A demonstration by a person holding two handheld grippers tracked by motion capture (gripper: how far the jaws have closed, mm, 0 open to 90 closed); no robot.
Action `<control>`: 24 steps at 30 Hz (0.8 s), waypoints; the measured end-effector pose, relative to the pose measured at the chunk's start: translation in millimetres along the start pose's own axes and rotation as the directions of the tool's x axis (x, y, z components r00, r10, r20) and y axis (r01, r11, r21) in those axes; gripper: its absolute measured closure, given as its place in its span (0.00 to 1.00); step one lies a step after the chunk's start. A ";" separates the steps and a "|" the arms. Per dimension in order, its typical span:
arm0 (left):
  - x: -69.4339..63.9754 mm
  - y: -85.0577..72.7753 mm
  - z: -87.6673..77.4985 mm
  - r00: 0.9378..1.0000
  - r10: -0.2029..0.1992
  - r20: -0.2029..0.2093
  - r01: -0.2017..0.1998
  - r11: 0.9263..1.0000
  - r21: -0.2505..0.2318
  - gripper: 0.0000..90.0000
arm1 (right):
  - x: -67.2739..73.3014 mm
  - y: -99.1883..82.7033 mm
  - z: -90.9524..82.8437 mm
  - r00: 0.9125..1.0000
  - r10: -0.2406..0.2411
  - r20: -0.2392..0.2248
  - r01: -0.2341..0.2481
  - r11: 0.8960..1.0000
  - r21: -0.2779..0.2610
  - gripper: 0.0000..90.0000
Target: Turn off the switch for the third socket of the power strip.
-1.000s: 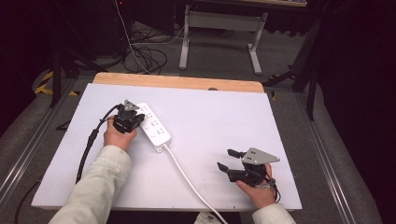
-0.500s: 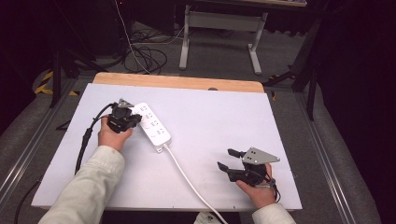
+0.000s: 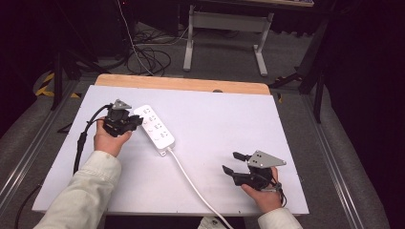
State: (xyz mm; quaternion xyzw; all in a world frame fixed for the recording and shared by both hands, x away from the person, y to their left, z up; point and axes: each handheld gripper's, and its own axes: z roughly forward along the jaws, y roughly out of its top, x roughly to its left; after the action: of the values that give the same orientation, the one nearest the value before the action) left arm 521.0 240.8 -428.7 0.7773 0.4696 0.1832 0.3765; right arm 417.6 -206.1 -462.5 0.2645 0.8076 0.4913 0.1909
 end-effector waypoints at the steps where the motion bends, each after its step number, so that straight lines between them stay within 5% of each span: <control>1: -0.2 0.2 -0.8 1.000 0.009 -0.002 -0.009 1.000 -0.004 0.83 | -0.1 0.0 0.1 1.000 0.001 0.000 -0.001 1.000 -0.001 0.41; 10: -10.1 1.2 -12.7 0.998 0.050 0.024 -0.049 0.998 -0.036 0.74 | -0.4 0.0 -0.5 1.000 0.000 -0.001 0.000 1.000 -0.003 0.41; 15: -17.3 0.1 -26.0 0.993 0.074 0.095 -0.070 0.996 -0.048 0.58 | -0.8 0.0 -1.0 1.000 0.003 -0.001 -0.003 1.000 -0.005 0.41; 19: -26.1 -2.3 -39.3 0.988 0.122 0.096 -0.117 0.992 -0.052 0.47 | 0.3 0.4 -0.6 1.000 -0.003 -0.002 0.003 1.000 -0.005 0.41; 24: -39.5 -9.9 -51.6 0.984 0.137 0.115 -0.129 0.989 -0.079 0.34 | 0.8 0.8 -1.6 1.000 -0.005 0.000 0.005 1.000 -0.005 0.41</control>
State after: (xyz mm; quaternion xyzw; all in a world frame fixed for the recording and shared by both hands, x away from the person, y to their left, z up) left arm 462.8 230.5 -399.9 0.8026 0.3862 0.1773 0.4186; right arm 416.2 -206.4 -461.1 0.2621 0.8070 0.4928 0.1928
